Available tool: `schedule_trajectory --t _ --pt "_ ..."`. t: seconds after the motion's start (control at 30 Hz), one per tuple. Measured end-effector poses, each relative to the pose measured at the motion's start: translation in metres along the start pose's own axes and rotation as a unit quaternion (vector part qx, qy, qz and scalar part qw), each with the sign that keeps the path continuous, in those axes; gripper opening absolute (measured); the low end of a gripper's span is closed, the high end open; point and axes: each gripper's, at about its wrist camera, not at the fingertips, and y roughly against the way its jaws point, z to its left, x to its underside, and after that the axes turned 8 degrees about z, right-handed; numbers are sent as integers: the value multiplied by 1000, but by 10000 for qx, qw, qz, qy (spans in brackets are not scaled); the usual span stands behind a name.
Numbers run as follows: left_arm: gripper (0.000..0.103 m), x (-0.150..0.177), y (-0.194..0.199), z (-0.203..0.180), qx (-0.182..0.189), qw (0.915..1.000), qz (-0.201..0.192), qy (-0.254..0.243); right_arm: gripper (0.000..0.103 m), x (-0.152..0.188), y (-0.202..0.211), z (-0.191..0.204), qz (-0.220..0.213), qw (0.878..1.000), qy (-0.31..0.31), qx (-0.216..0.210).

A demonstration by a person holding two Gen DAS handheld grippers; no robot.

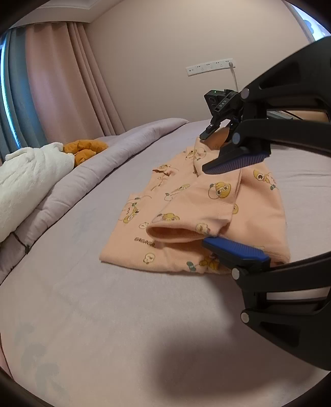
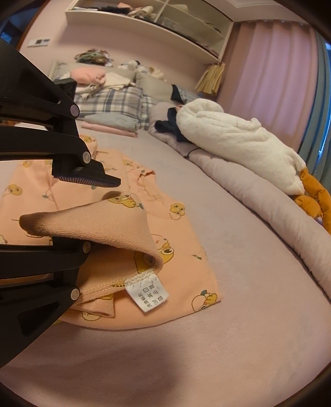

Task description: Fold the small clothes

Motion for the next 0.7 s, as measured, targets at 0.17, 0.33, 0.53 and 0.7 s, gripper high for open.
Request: schedule_trajectory --t 0.17,0.33,0.53,0.7 --pt "50 -1 -1 -5 171 9999 -10 1 24 2 0 -1 27 10000 9 32" --pt "50 -2 1 -14 92 9999 -32 -134 24 3 0 0 32 10000 -5 47" --pt "50 -3 -15 -5 175 9996 196 50 24 3 0 0 33 10000 -7 42" --pt "50 -2 -30 8 122 9989 313 326 24 4 0 0 50 10000 0 46"
